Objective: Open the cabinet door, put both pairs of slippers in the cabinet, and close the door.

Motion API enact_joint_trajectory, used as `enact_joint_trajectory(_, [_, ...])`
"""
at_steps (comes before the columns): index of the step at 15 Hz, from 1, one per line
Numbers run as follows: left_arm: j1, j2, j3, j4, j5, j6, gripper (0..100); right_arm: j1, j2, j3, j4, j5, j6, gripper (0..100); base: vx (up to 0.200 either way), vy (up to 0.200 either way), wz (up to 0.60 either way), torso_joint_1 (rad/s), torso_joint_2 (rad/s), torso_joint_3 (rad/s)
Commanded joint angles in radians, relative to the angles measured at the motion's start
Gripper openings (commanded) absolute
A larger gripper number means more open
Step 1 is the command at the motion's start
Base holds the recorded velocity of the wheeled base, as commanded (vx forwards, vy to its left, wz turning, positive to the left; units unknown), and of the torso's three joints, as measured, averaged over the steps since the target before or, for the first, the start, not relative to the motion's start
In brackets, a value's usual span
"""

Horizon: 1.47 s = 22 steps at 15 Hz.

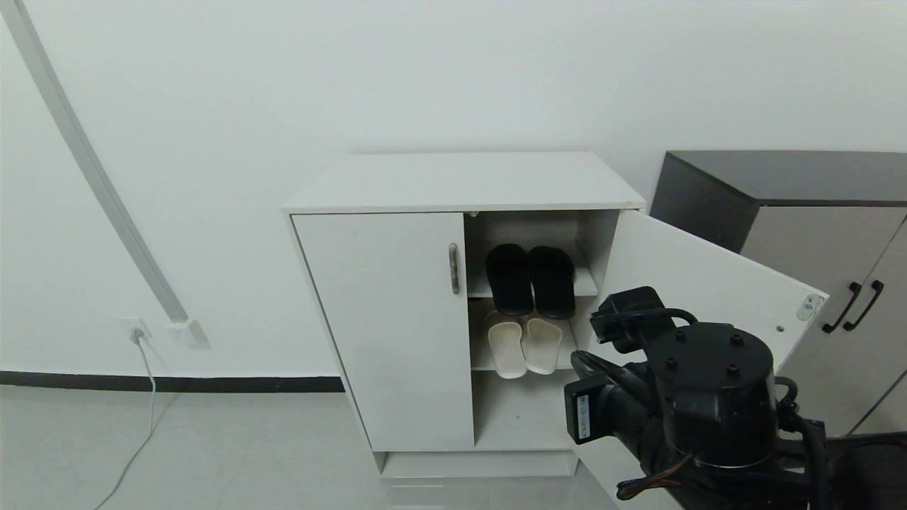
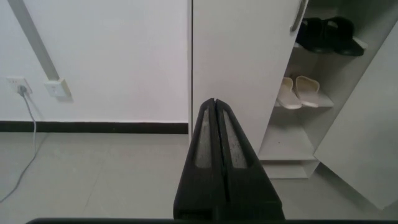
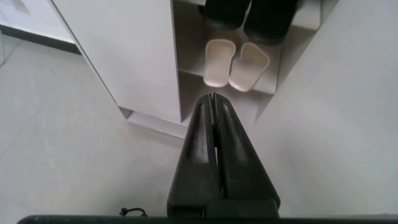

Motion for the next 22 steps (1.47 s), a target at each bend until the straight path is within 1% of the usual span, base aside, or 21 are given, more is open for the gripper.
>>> enact_joint_trajectory(1, [0.000,0.001,0.000,0.000,0.000,0.000,0,0.000,0.002,0.000,0.000,0.000,0.000,0,0.000,0.000,0.00,0.198,-0.50,-0.325])
enact_joint_trajectory(13, [0.000,0.001,0.000,0.000,0.000,0.000,0,-0.001,0.001,0.003,0.000,0.002,0.000,0,0.000,0.000,0.00,0.211,-0.52,-0.311])
enact_joint_trajectory(16, [0.000,0.001,0.000,0.000,0.000,-0.001,0,-0.001,-0.007,0.006,-0.002,0.002,-0.004,0,0.000,0.000,0.00,0.064,-0.14,-0.075])
enact_joint_trajectory(22, [0.000,0.001,0.000,0.000,0.000,-0.001,0,-0.001,-0.010,0.008,-0.002,0.002,-0.006,0,0.000,0.000,0.00,0.000,0.00,0.000])
